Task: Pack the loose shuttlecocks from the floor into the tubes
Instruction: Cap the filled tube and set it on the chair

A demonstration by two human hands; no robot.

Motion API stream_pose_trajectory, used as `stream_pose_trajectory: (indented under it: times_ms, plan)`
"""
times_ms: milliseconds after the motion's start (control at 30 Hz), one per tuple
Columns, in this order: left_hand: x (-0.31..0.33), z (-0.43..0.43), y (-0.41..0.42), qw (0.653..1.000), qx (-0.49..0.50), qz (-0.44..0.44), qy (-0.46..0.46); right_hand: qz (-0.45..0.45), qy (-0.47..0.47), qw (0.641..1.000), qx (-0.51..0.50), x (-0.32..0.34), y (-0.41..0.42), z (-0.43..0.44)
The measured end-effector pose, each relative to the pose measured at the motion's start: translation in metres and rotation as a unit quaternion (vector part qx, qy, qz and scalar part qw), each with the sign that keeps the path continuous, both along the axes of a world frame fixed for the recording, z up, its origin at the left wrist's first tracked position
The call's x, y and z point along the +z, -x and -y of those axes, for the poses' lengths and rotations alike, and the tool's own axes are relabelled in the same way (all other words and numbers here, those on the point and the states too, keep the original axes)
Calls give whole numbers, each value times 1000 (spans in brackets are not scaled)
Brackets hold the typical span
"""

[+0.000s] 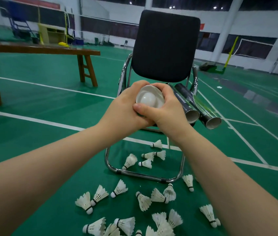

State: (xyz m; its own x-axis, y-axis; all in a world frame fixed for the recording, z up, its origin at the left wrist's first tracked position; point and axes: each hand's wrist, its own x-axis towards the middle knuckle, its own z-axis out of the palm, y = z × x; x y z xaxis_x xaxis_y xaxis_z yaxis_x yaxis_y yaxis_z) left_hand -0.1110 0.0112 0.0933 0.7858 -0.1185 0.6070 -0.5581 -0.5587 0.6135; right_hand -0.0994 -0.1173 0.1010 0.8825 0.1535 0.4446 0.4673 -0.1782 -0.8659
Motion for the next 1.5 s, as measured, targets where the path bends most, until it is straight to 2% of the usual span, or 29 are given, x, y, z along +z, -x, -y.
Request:
stream_pose_trajectory:
  times_ms: [200, 367, 567, 700, 867, 1200, 1400, 1500]
  plan:
    - [26, 15, -16, 997, -30, 18, -76, 9, -36, 999, -12, 11, -8, 18]
    - [47, 24, -37, 988, -31, 99, -113, 80, -52, 995, -34, 28, -22, 31]
    - [50, 40, -86, 982, -38, 146, -111, 154, -21, 985, -72, 36, -57, 48]
    - [37, 51, -116, 976, -34, 156, -150, 175, 50, 978, -101, 27, -86, 63]
    - [12, 55, -151, 966, -1, 145, -215, 180, 132, 967, -120, 3, -120, 75]
    - [-51, 43, -199, 973, -21, 66, -221, 181, 209, 956, -101, -53, -170, 63]
    - [-90, 38, -215, 969, -30, 35, -242, 153, 298, 934, -127, -91, -185, 54]
    - [-103, 35, -217, 968, -40, 20, -247, 168, 356, 905, -162, -110, -188, 50]
